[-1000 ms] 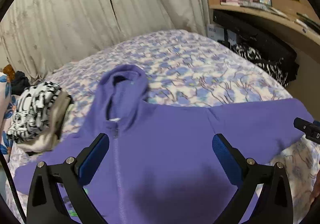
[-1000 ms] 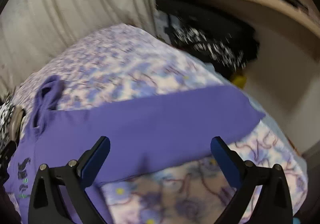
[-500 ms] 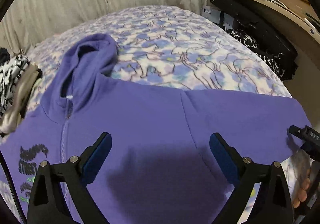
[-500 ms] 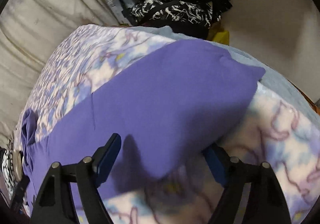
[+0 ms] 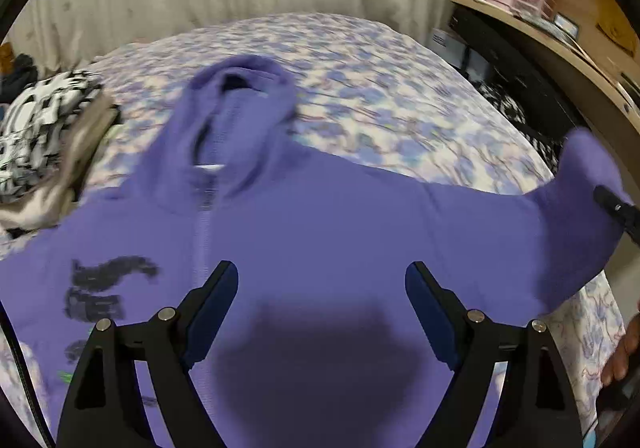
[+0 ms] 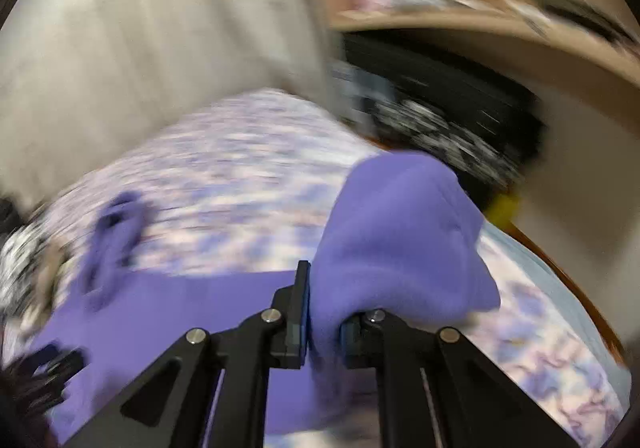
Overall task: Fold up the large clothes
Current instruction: 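Fold the held sleeve across the hoodie body with the right gripper, release, then grasp the ribbed cuff with the left gripper and pull it toward the hem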
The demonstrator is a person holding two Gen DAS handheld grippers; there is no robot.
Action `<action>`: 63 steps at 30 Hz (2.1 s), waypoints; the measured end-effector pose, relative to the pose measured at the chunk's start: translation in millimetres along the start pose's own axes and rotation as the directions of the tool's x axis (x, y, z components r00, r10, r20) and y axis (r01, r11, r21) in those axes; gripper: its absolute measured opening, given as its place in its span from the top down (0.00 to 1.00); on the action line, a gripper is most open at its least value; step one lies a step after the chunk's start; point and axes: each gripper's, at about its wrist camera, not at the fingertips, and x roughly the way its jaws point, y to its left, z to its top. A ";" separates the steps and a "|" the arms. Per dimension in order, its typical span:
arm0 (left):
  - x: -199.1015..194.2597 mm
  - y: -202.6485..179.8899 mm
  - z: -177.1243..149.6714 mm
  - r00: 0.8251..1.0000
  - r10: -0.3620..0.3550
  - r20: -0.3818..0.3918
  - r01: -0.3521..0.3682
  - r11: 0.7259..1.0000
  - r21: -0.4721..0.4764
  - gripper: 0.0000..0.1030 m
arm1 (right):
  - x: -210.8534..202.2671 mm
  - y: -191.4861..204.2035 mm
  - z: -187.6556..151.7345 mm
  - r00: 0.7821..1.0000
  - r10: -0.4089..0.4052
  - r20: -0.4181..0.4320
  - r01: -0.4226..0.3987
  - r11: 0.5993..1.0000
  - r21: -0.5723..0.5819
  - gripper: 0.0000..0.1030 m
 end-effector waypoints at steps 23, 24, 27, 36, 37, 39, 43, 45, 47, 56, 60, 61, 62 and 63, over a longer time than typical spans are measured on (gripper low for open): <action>23.5 85.3 -44.7 0.988 -0.080 -0.133 0.072 0.995 -0.064 0.18 | 39.6 95.5 -142.8 0.859 0.341 -0.382 -0.334 0.939 0.087 0.56; 28.1 82.5 -46.1 0.984 -0.102 -0.144 0.093 0.993 -0.070 0.18 | 39.2 94.6 -144.2 0.859 0.350 -0.374 -0.339 0.936 0.099 0.56; 42.4 78.9 -48.9 0.971 -0.156 -0.180 0.136 0.984 -0.118 0.18 | 36.2 96.3 -144.2 0.865 0.346 -0.363 -0.336 0.937 0.093 0.56; 75.7 81.8 -60.0 0.951 -0.225 -0.211 0.168 0.952 -0.257 0.36 | 23.5 99.7 -147.6 0.872 0.333 -0.358 -0.332 0.941 0.068 0.56; 76.3 78.1 -58.4 0.952 -0.219 -0.212 0.166 0.956 -0.242 0.45 | 21.8 99.0 -148.0 0.872 0.335 -0.357 -0.333 0.940 0.071 0.56; 78.8 65.9 -54.1 0.944 -0.235 -0.233 0.188 0.960 -0.207 0.90 | 18.9 97.9 -149.0 0.872 0.336 -0.356 -0.332 0.940 0.074 0.56; 60.9 32.6 -42.6 0.977 -0.105 -0.186 0.103 0.995 -0.016 0.91 | 11.6 96.6 -150.6 0.875 0.331 -0.354 -0.328 0.942 0.070 0.56; 43.6 22.6 -35.5 0.988 -0.084 -0.133 0.091 0.995 0.045 0.91 | 7.8 97.0 -150.6 0.878 0.324 -0.353 -0.324 0.944 0.060 0.56; 17.7 17.0 -24.8 0.996 -0.070 -0.054 0.075 0.992 0.099 0.91 | 2.1 97.4 -149.8 0.884 0.311 -0.349 -0.317 0.948 0.041 0.56; -62.1 71.4 11.8 0.984 0.060 0.168 -0.088 0.982 0.165 0.91 | -21.2 96.4 -144.0 0.907 0.269 -0.325 -0.297 0.954 -0.036 0.56; -29.2 110.7 2.3 0.984 0.154 0.086 -0.165 0.975 0.150 0.89 | -17.9 94.2 -146.3 0.912 0.231 -0.339 -0.269 0.961 -0.070 0.56; -12.5 122.5 -4.7 0.984 0.173 0.036 -0.177 0.973 0.146 0.87 | -16.0 92.5 -146.7 0.911 0.223 -0.346 -0.263 0.962 -0.073 0.56; 5.9 133.2 -12.1 0.980 0.197 -0.007 -0.194 0.971 0.139 0.86 | -16.2 91.2 -147.9 0.911 0.220 -0.349 -0.260 0.963 -0.074 0.56; 20.7 142.2 -17.9 0.975 0.218 -0.051 -0.210 0.969 0.130 0.81 | -14.5 89.4 -146.7 0.908 0.220 -0.356 -0.260 0.963 -0.070 0.56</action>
